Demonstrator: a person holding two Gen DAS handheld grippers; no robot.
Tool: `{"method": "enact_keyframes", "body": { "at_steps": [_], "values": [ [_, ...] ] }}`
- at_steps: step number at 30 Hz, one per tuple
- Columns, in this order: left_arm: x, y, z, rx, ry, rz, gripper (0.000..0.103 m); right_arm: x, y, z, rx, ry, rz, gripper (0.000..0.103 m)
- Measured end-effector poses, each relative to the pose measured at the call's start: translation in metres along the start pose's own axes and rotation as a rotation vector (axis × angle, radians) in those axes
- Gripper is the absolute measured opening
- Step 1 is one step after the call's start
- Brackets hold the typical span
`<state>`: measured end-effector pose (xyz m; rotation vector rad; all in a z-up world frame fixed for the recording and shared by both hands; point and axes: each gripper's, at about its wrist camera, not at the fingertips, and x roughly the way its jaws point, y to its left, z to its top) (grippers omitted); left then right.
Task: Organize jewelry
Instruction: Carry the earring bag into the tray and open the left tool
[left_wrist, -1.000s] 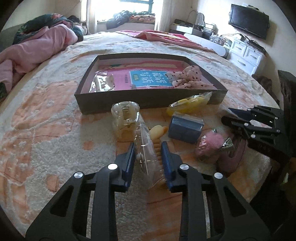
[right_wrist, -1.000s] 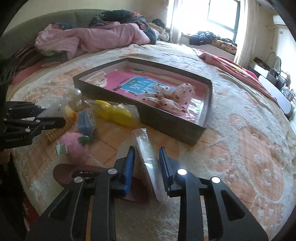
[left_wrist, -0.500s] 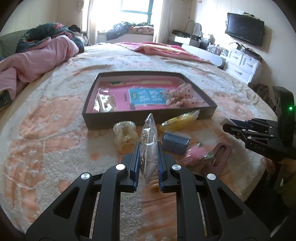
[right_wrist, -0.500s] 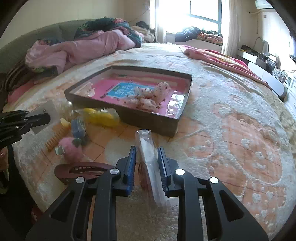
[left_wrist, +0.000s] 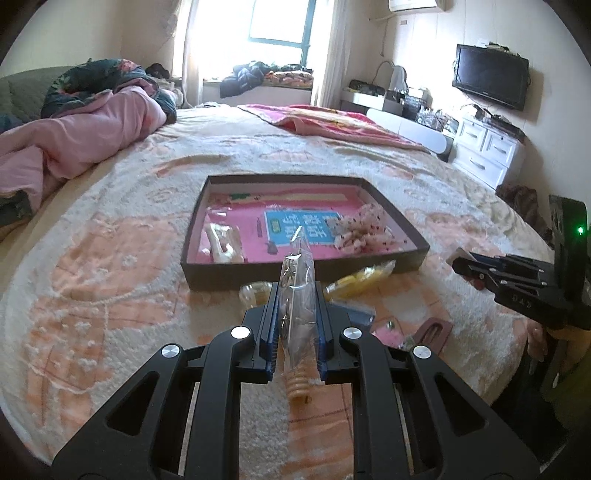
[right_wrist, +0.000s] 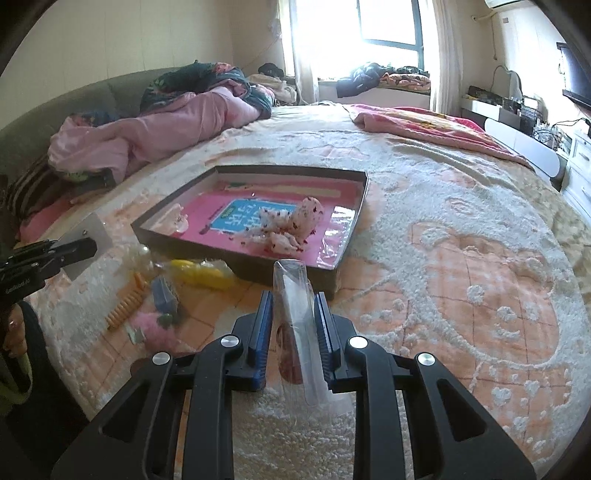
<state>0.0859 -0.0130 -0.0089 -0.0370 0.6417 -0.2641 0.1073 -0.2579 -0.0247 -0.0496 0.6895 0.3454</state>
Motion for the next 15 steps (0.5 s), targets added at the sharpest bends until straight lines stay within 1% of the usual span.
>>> {"method": "enact_keyframes", "body": {
  "at_steps": [7, 15],
  "values": [
    [0.001, 0.006, 0.015, -0.009, -0.036, 0.012, 0.010, 0.004, 0.003, 0.012, -0.005, -0.010, 0.005, 0.022],
    [0.012, 0.012, 0.028, -0.021, -0.043, 0.008, 0.010, 0.014, 0.006, 0.023, -0.013, -0.016, 0.006, 0.022]
  ]
}}
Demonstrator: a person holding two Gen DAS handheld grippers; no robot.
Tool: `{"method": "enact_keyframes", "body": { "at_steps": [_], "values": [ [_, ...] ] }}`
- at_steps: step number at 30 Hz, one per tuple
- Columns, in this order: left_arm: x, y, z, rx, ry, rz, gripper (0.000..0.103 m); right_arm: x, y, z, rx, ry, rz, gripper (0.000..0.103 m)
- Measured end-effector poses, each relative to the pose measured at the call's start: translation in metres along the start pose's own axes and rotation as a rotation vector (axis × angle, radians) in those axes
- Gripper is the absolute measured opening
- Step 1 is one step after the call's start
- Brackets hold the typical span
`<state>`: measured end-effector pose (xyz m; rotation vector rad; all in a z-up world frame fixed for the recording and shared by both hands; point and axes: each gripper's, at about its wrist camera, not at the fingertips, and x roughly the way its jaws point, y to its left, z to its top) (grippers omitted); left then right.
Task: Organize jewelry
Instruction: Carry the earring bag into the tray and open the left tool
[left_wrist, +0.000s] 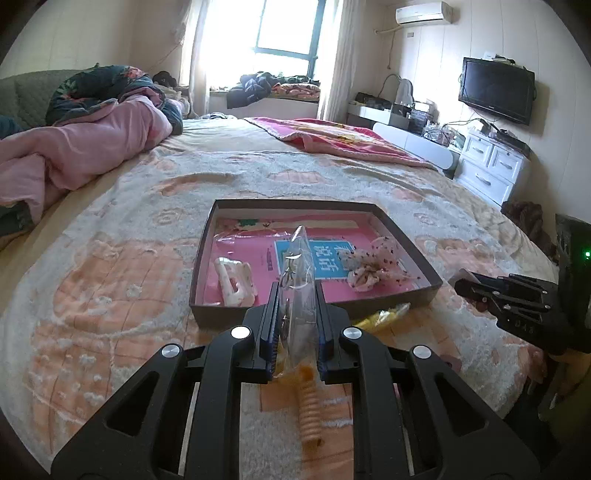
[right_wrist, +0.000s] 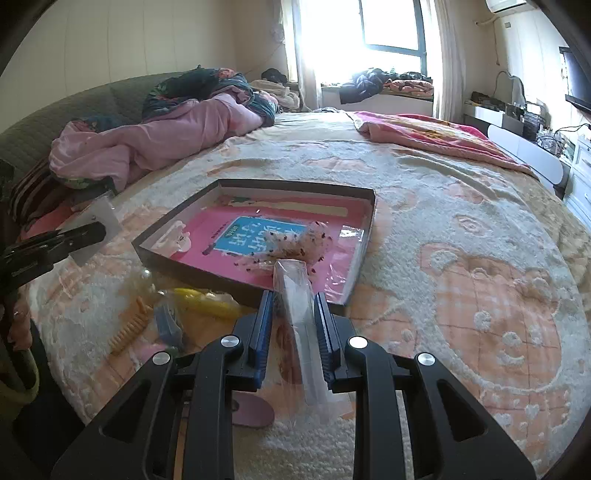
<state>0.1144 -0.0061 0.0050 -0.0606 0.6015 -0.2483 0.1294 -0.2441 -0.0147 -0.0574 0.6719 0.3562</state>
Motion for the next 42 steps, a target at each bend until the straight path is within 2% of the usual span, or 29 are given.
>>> {"method": "enact_keyframes", "body": {
  "at_steps": [14, 26, 42],
  "values": [
    [0.024, 0.004, 0.028, -0.008, -0.025, -0.013, 0.010, 0.016, 0.009, 0.029, -0.012, -0.021, 0.000, 0.022],
    [0.060, 0.010, 0.054, -0.024, -0.011, -0.034, 0.010, 0.037, 0.015, 0.061, -0.026, -0.034, -0.009, 0.022],
    [0.117, 0.007, 0.042, -0.015, 0.090, -0.090, 0.010, 0.084, -0.006, 0.077, -0.014, 0.015, -0.075, 0.022]
  ]
}}
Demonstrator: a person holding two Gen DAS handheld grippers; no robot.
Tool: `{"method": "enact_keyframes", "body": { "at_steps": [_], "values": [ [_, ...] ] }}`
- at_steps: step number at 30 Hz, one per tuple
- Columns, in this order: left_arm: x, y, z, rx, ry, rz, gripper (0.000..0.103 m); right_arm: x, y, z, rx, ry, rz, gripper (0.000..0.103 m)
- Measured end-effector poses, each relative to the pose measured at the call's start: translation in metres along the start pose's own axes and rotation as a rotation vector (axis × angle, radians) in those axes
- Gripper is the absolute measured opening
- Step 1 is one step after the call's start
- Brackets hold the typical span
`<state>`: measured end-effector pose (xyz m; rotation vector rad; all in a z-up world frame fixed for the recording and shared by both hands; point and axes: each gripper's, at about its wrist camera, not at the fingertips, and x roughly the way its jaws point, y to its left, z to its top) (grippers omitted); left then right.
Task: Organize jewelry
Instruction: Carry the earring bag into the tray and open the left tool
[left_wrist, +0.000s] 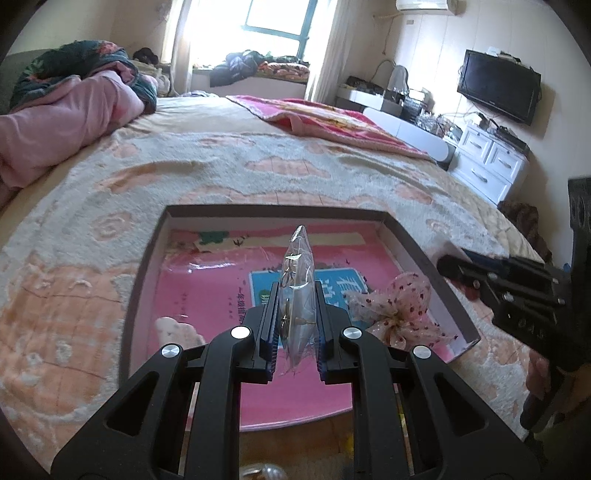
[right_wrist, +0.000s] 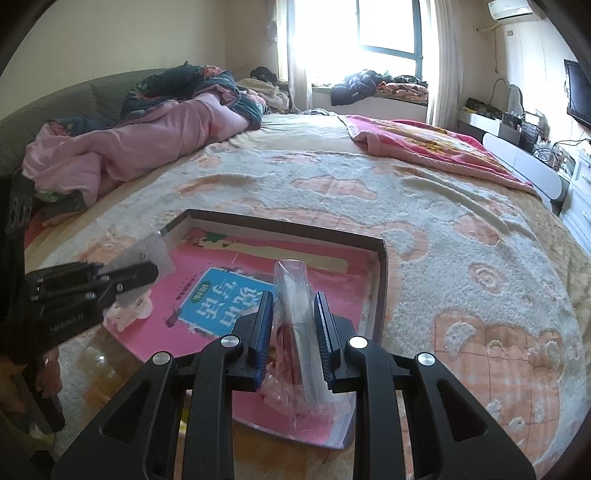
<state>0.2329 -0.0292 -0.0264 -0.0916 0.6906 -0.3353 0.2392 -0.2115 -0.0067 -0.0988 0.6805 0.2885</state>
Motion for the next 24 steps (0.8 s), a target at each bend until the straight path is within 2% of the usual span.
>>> {"method": "enact_keyframes", "body": {
  "at_steps": [16, 24],
  "values": [
    [0.035, 0.000, -0.013, 0.017, 0.121, -0.007, 0.010, 0.057, -0.020, 0.000, 0.025, 0.109, -0.035, 0.022],
    [0.035, 0.000, -0.015, 0.016, 0.121, 0.008, 0.010, 0.067, -0.024, -0.012, 0.056, 0.137, -0.022, 0.023]
  ]
}}
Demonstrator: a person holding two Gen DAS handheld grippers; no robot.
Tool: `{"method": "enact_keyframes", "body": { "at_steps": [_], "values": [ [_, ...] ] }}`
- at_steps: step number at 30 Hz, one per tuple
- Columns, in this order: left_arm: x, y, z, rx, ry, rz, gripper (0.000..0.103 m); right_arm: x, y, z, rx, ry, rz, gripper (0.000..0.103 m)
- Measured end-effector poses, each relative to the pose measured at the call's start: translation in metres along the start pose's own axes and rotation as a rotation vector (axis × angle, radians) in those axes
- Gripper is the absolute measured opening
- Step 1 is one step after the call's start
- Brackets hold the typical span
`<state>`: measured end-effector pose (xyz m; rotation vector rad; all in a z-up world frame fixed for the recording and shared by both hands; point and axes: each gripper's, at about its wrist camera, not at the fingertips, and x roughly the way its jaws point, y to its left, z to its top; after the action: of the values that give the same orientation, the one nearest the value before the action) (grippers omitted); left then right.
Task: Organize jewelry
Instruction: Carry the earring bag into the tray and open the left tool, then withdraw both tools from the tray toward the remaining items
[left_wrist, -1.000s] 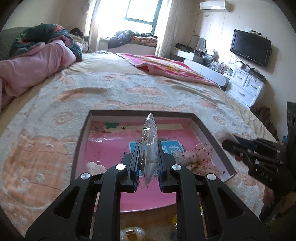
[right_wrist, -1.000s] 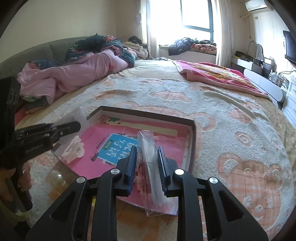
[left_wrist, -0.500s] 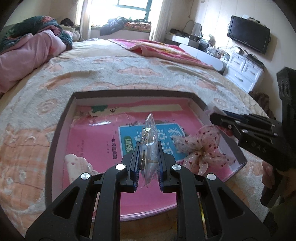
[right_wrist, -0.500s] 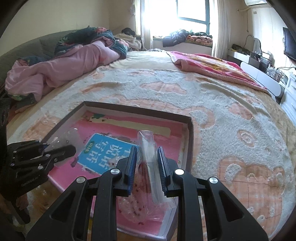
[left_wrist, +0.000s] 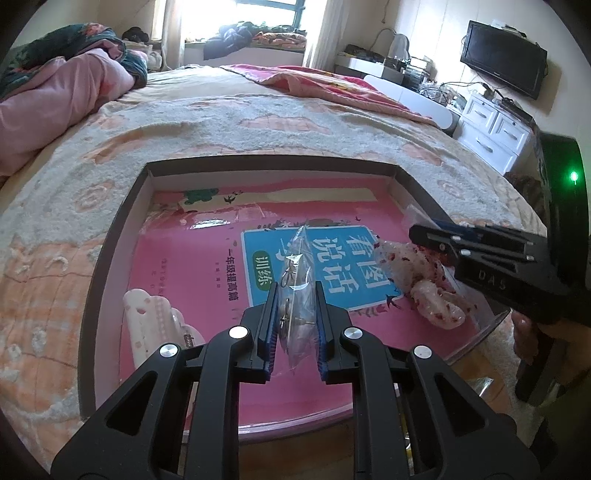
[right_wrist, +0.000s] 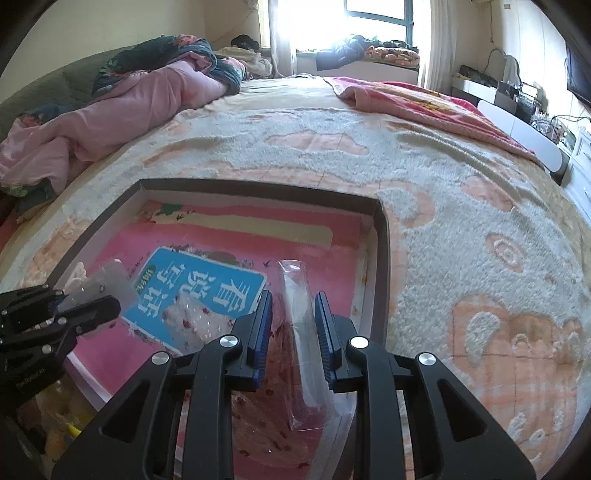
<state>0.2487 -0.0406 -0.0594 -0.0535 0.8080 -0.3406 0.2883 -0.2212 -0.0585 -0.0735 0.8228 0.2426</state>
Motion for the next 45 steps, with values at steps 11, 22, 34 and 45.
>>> {"method": "enact_keyframes", "body": {
  "at_steps": [11, 22, 34, 45],
  "values": [
    [0.000, -0.004, -0.001, 0.026, 0.003, 0.027, 0.010, -0.025, -0.014, -0.010, 0.061, -0.059, -0.004, 0.047],
    [-0.005, -0.005, -0.004, 0.014, 0.000, 0.025, 0.024, -0.058, -0.020, -0.026, 0.105, -0.109, -0.013, 0.073],
    [-0.043, -0.006, -0.001, -0.028, -0.082, 0.041, 0.059, -0.093, -0.022, -0.033, 0.117, -0.162, -0.026, 0.084],
    [-0.087, -0.006, -0.010, -0.050, -0.162, 0.070, 0.077, -0.125, -0.017, -0.043, 0.101, -0.199, -0.017, 0.084]
  ]
}}
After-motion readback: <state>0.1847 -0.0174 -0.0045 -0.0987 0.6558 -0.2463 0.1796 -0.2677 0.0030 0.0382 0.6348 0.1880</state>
